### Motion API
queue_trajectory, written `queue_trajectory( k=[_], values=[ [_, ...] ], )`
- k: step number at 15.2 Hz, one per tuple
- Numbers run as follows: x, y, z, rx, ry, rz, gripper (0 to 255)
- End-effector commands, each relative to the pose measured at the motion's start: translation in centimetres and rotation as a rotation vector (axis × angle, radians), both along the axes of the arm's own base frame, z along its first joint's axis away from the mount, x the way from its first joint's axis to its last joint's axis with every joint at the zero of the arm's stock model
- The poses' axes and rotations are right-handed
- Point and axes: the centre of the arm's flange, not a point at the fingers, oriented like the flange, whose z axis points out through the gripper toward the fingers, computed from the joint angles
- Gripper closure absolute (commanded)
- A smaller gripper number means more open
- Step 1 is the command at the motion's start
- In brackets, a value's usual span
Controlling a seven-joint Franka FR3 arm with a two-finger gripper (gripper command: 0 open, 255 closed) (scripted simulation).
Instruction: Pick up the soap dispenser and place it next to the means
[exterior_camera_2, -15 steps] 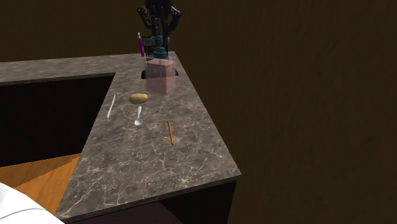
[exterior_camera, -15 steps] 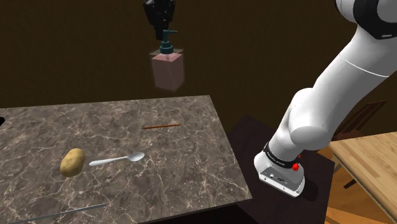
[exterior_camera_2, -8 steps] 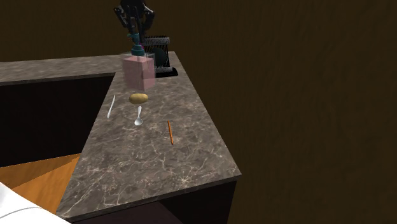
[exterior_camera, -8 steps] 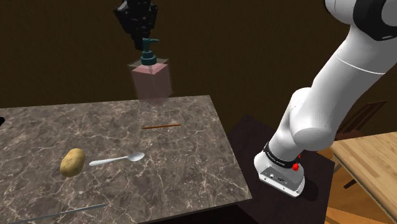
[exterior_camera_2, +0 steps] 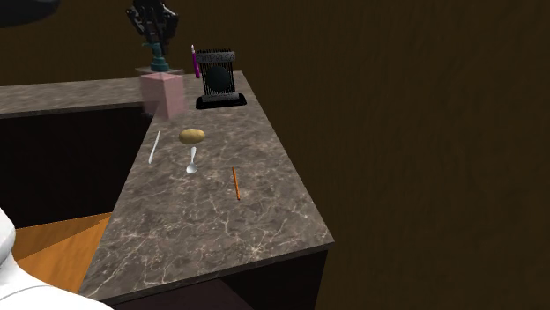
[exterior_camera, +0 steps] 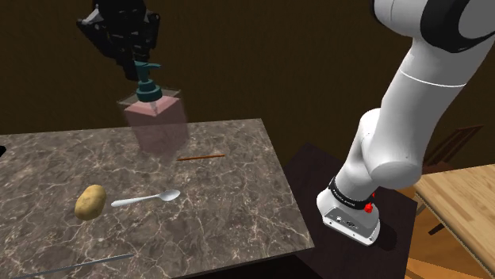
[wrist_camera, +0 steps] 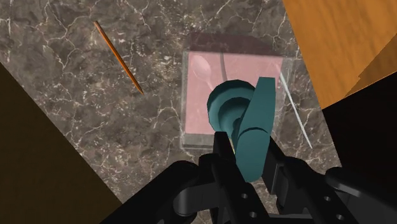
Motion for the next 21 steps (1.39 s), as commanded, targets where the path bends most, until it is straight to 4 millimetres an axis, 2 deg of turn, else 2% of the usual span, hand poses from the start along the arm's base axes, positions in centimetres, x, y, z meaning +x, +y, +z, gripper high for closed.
queue_trajectory(
  k=[1,10,21],
  values=[
    [-0.6,2.4,-0.1,0.001,0.0,-0.002,255],
    [-3.5,14.2,0.0,0.001,0.0,-0.002,255],
    [-3.5,14.2,-5.8,0.001,0.0,-0.002,255]
  ],
)
